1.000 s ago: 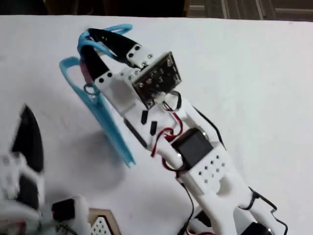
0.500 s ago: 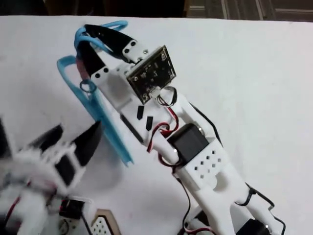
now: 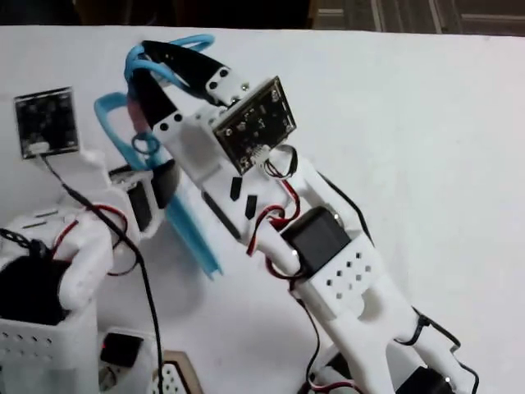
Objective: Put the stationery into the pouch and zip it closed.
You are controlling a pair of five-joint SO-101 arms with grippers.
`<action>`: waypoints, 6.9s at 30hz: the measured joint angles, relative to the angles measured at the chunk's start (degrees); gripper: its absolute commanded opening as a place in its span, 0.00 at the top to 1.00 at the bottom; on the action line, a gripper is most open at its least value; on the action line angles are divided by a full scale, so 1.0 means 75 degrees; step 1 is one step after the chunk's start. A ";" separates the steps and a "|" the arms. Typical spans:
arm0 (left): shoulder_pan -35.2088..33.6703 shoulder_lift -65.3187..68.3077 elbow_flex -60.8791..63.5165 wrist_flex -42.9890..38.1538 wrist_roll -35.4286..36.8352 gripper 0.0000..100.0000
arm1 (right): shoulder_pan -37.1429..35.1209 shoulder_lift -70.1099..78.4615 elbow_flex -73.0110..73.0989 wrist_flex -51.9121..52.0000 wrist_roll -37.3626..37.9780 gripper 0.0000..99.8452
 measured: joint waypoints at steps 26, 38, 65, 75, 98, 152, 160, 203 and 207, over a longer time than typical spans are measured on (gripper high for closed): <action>0.0832 -0.1219 -0.1465 0.1700 -0.1184 0.98 | 0.3001 0.4853 -0.3247 -0.0539 -0.1559 0.98; 0.0832 -0.1172 -0.2333 0.2051 -0.1172 0.98 | 0.3212 0.9260 -0.9201 0.1559 -0.1489 0.98; 0.0821 -0.1067 -0.4278 0.2133 -0.1172 0.98 | 0.3704 1.1733 -1.2155 0.2122 -0.0867 0.98; 0.0821 -0.1055 -0.4935 0.2239 -0.1172 0.98 | 0.3704 1.1722 -1.1757 0.1829 -0.0516 0.98; 0.0821 -0.1078 -0.5075 0.1887 -0.1160 0.98 | 0.3997 1.1042 -1.2097 0.2028 -0.0481 0.98; 0.0891 -0.1852 0.2391 -0.3352 -0.1453 0.79 | 0.1852 0.7537 -1.3327 0.4513 -0.0352 0.98; 0.1641 -0.1864 0.2696 -0.3446 -0.1453 0.79 | 0.1852 0.7537 -1.3327 0.4513 -0.0352 0.98; 0.1582 -0.0141 0.2215 -0.3739 -0.2415 0.98 | 0.1852 0.7549 -1.3327 0.4513 -0.0352 0.98; 0.1559 -0.0563 0.1958 -0.3106 -0.1911 0.98 | 0.2028 0.7537 -1.3327 0.4513 -0.0352 0.98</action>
